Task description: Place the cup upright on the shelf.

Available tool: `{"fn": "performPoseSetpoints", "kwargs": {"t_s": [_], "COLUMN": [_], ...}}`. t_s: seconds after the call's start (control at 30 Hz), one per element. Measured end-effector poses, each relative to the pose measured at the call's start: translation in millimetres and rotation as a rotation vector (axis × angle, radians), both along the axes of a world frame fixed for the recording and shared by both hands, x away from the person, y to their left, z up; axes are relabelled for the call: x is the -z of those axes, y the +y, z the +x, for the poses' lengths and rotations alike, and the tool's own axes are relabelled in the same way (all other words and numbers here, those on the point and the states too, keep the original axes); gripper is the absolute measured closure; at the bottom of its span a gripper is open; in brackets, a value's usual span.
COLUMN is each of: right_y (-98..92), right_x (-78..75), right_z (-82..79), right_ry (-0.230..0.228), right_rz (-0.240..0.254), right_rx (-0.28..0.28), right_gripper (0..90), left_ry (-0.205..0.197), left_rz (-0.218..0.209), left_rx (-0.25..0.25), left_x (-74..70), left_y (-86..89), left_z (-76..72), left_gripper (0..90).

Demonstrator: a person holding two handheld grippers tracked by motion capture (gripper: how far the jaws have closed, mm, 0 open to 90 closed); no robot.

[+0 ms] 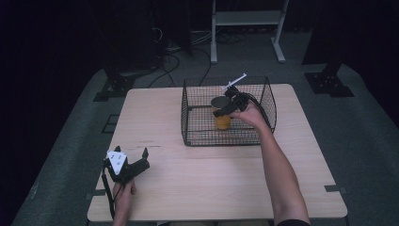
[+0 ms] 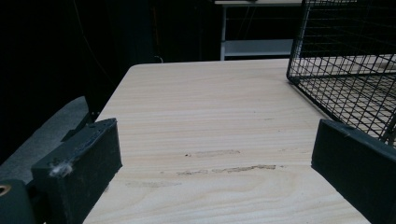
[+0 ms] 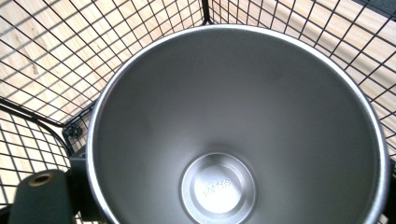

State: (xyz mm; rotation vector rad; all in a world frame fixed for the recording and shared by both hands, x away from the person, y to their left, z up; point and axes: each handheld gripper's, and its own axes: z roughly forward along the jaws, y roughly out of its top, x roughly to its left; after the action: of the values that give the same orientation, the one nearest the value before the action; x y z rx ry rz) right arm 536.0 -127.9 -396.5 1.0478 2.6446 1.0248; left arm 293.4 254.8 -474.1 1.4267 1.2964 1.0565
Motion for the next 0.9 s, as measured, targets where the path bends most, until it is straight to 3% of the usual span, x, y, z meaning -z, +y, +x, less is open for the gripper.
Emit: {"fn": "performPoseSetpoints", "kwargs": {"t_s": [0.73, 0.9], "right_y": [2.3, 2.6], "right_x": [1.3, 1.5], "right_z": [-5.5, -5.9], "right_ry": [-0.054, -0.051], "right_rz": [-0.081, -0.075], "right_rx": [-0.018, -0.024], "right_gripper": [11.6, 9.5], "left_ry": [0.0, 0.001], "left_rz": [0.001, 0.001], "left_rx": [-0.001, -0.002], "left_x": [0.0, 0.0], "left_y": [0.0, 0.0], "left_z": [-0.2, -0.1], "left_gripper": [0.8, 0.8]}}
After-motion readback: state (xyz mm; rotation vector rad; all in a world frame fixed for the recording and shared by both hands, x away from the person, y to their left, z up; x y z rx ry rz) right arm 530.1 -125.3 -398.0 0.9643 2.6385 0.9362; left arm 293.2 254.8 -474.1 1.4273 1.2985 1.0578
